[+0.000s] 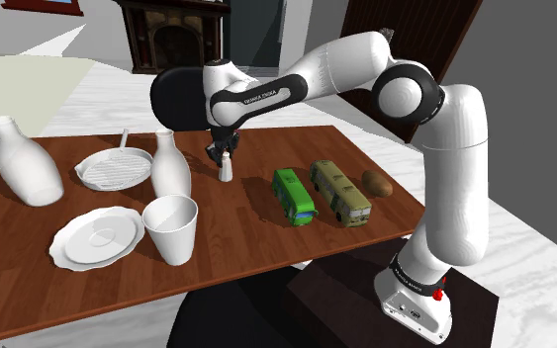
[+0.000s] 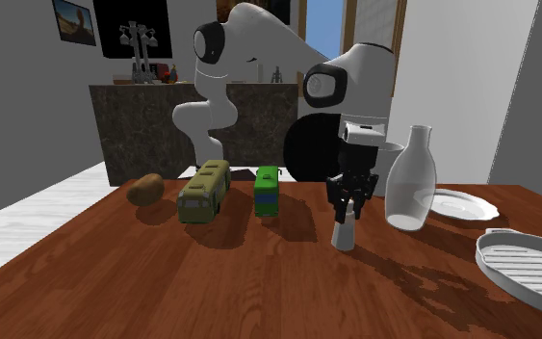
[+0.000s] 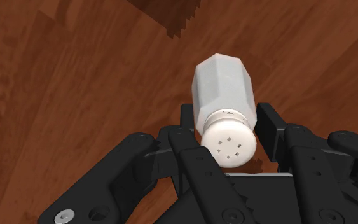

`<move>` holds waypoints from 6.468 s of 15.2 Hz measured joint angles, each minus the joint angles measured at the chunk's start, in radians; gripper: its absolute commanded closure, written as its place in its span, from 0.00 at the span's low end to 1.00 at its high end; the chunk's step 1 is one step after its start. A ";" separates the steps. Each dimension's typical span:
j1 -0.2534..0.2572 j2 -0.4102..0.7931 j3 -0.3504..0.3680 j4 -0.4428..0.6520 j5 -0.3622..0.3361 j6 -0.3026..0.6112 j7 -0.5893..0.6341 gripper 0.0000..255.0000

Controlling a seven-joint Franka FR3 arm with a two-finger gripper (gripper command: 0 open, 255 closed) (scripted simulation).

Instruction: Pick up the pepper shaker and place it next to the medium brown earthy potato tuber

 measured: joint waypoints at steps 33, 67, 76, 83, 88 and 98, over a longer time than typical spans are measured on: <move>0.005 -0.069 0.011 0.246 0.026 -0.312 -0.043 1.00; -0.252 -0.800 -0.203 -0.564 0.083 -0.183 -0.495 1.00; -0.336 -0.939 -0.340 -0.687 0.028 -0.178 -0.687 1.00; -0.408 -1.005 -0.463 -0.720 -0.031 -0.186 -0.851 1.00; -0.418 -0.998 -0.487 -0.767 -0.043 -0.129 -0.869 1.00; -0.421 -0.964 -0.508 -0.877 -0.056 0.014 -0.860 1.00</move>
